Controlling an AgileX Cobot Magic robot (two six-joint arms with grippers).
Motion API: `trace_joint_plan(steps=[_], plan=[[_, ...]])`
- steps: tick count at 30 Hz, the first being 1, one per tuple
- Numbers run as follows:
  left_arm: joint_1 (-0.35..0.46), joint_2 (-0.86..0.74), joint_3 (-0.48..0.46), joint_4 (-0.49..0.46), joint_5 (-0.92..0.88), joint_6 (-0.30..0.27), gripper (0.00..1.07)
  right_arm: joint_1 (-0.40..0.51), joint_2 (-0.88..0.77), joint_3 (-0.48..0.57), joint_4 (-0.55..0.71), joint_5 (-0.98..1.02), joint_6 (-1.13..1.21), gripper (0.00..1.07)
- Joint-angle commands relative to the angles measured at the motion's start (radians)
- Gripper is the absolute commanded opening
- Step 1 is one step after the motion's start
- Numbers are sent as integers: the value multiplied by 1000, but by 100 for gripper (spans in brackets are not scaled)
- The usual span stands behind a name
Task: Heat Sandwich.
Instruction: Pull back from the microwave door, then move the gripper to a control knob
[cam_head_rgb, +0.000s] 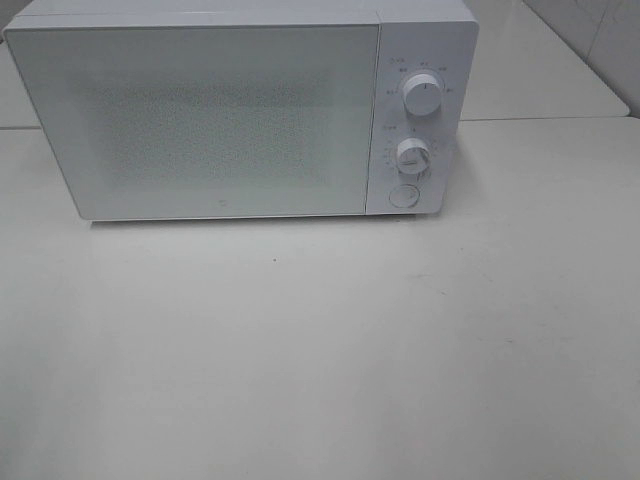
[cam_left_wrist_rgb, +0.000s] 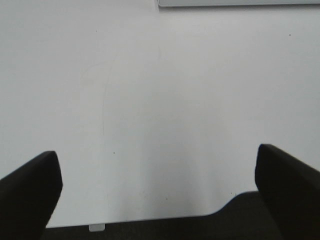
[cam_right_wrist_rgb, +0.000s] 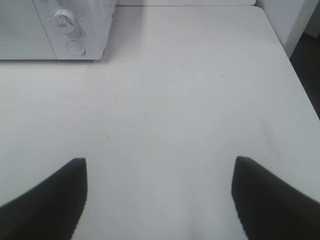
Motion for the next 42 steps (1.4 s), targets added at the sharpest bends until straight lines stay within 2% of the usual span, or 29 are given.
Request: trace_joint_plan(steps=[1,11,42], plan=[[3,-112,3,-10,-13,-6,103,-9,-27,2,-4,-8,7,76],[5,-289,3,-9,-13,-6,103,-9,-27,2,-4,-8,7,76],[5,-285,5,-10,-14,-6,103,-9,-26,2,-4,-8,7,76]])
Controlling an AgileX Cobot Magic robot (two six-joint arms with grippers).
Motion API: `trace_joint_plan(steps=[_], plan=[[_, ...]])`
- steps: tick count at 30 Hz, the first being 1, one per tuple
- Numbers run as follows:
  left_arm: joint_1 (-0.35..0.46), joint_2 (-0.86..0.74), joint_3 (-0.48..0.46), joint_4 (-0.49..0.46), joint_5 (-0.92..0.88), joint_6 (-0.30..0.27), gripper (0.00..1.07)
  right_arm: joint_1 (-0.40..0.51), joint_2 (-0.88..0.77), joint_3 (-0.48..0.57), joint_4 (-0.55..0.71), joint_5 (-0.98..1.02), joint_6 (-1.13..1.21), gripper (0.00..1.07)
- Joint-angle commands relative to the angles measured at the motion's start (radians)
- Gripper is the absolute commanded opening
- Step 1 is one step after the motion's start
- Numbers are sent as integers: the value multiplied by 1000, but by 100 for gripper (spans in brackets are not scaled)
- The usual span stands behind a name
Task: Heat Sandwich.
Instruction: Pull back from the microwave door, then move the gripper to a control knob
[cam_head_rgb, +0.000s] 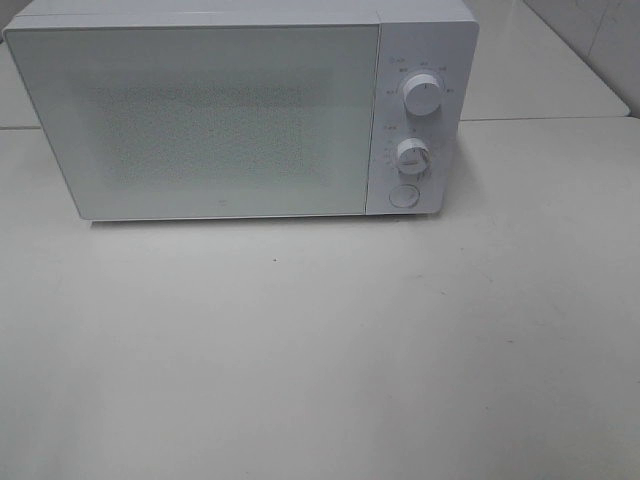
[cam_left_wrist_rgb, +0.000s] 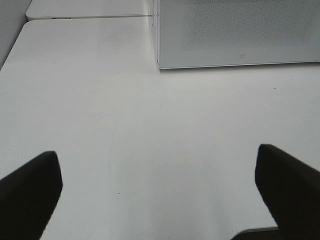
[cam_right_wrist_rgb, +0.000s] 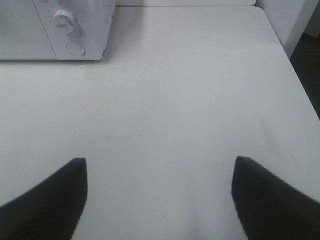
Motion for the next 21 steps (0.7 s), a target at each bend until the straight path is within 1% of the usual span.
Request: trace_joint_plan(steps=[1,21], plan=[[5,-28,5,-8,-13,-6,103,-9,-26,2,-4,-8,7,76],[5,-28,5,-6,-13,-6,103,-9,-26,2,-3,-8,7,76]])
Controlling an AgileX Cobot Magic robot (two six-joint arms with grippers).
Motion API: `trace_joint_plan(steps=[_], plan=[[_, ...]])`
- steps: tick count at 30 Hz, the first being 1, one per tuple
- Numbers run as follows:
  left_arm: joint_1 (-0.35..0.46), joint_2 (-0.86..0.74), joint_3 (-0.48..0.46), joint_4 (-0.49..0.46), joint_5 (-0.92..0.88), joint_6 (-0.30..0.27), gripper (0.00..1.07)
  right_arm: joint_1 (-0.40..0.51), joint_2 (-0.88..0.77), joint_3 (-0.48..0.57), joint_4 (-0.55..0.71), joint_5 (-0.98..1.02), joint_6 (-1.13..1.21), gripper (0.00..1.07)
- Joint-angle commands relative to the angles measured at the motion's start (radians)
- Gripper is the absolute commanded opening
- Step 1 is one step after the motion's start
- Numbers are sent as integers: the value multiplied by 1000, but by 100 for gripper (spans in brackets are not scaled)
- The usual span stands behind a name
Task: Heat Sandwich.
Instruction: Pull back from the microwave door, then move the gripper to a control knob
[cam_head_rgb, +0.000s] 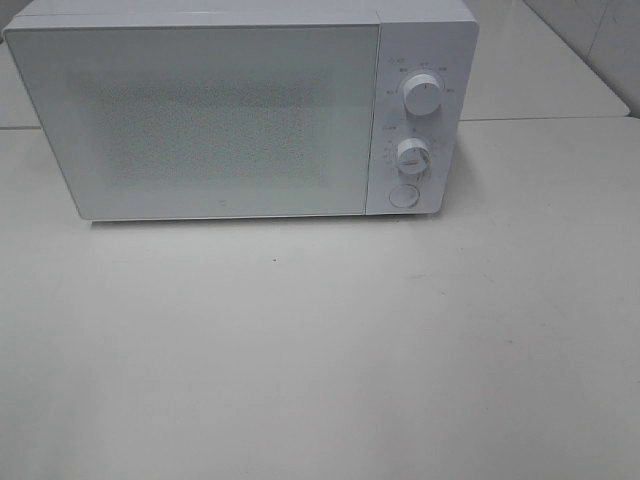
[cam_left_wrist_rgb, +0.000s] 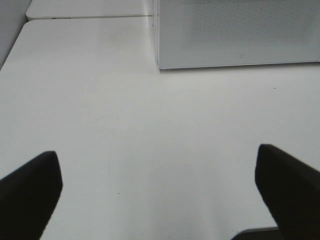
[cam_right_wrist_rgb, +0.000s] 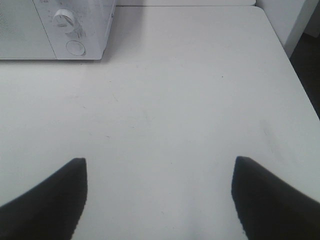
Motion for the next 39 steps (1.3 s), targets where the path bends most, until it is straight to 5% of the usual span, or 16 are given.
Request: trace_joint_plan(steps=[1,18,39], plan=[[5,-28,5,-4,-13,-6,103,-9,-26,2,-3,-8,7,76],[5,-28,5,-4,-13,-6,103,-9,4,-24,-4,-35,3,77],[5,-28,5,-4,-13,-6,103,-9,370,-28,0,-357,9,77]])
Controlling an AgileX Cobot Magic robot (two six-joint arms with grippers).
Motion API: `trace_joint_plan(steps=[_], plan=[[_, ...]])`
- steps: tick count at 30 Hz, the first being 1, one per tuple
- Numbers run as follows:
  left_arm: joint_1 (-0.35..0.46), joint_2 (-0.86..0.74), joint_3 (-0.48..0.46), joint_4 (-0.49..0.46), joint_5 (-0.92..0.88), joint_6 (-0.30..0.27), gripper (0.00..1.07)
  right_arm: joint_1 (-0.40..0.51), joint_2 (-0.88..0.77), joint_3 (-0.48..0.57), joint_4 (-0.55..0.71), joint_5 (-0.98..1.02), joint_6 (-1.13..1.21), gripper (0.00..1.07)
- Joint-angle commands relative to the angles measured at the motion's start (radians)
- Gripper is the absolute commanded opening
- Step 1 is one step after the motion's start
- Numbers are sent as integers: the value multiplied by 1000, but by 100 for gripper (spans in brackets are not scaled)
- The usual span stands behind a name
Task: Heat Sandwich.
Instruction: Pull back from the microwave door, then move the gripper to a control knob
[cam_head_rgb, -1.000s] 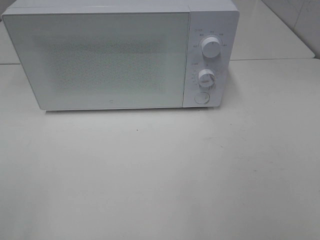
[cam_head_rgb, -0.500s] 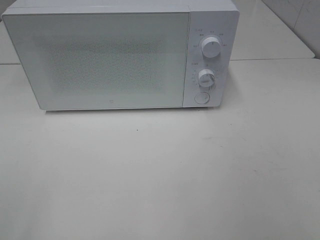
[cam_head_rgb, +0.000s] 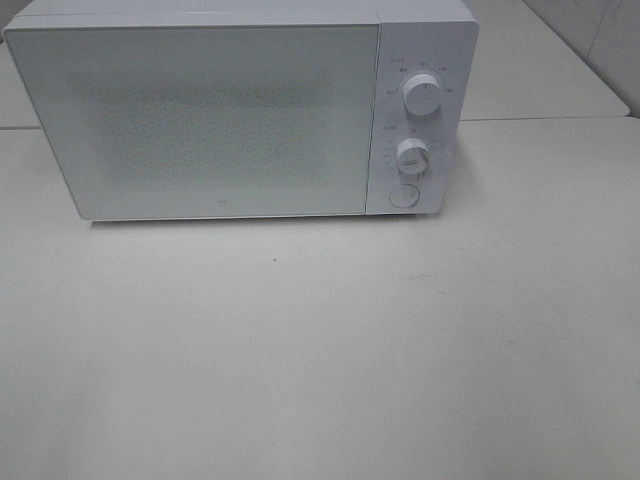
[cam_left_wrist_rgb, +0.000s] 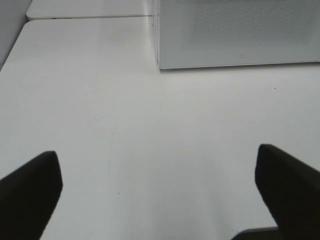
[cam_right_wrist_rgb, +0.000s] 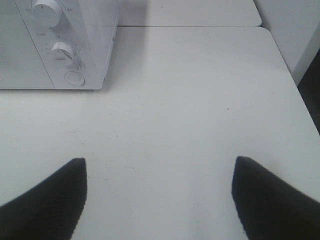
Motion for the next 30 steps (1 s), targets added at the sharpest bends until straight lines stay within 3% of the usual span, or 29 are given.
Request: trace_joint_plan(steps=[1,30], plan=[[5,-28,5,-4,-13,-6,103,-9,56,-5,-1,-71,9,77],[5,-28,5,-4,-13,-6,103,-9,575,21,47,-670,30,77]])
